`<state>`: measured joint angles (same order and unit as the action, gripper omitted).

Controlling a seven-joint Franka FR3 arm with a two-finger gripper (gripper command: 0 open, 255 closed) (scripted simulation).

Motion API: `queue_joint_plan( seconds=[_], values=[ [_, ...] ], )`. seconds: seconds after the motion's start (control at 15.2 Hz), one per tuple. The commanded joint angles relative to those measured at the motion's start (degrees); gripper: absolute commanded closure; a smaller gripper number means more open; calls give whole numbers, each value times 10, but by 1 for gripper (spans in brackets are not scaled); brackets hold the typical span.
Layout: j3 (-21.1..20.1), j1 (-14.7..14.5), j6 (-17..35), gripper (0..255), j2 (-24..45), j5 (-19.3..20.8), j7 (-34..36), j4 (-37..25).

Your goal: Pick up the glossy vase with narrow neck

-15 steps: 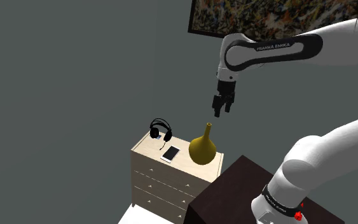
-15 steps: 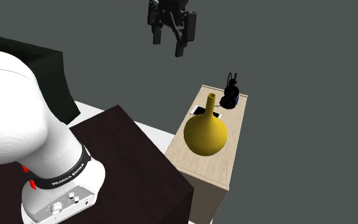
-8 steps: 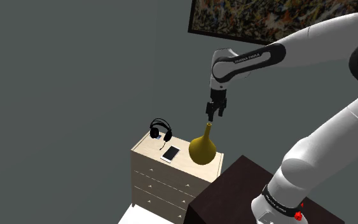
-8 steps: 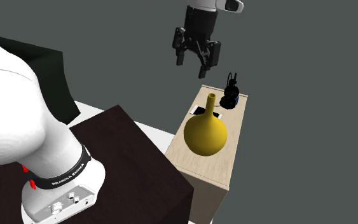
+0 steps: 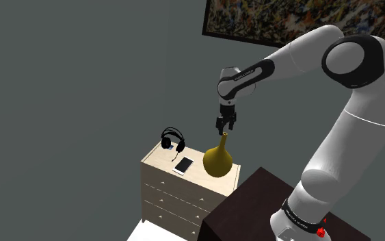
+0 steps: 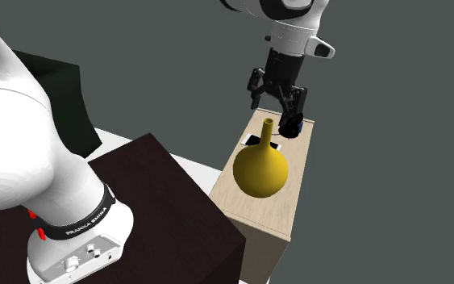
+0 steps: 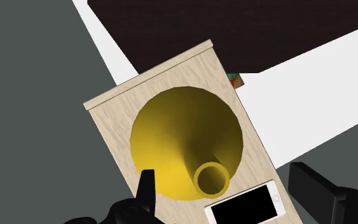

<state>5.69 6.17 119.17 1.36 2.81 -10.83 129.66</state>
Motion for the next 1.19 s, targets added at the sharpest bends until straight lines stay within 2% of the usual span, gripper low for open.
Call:
queue_joint_plan(
  seconds=[0.0,0.53,0.59,1.12],
  values=[
    [2,2,13,0,18,0,-2,-4],
    [2,2,62,0,52,-2,-3,11],
    [1,2,63,255,52,-2,-2,12],
    [2,2,63,255,51,-2,-2,14]
  ],
)
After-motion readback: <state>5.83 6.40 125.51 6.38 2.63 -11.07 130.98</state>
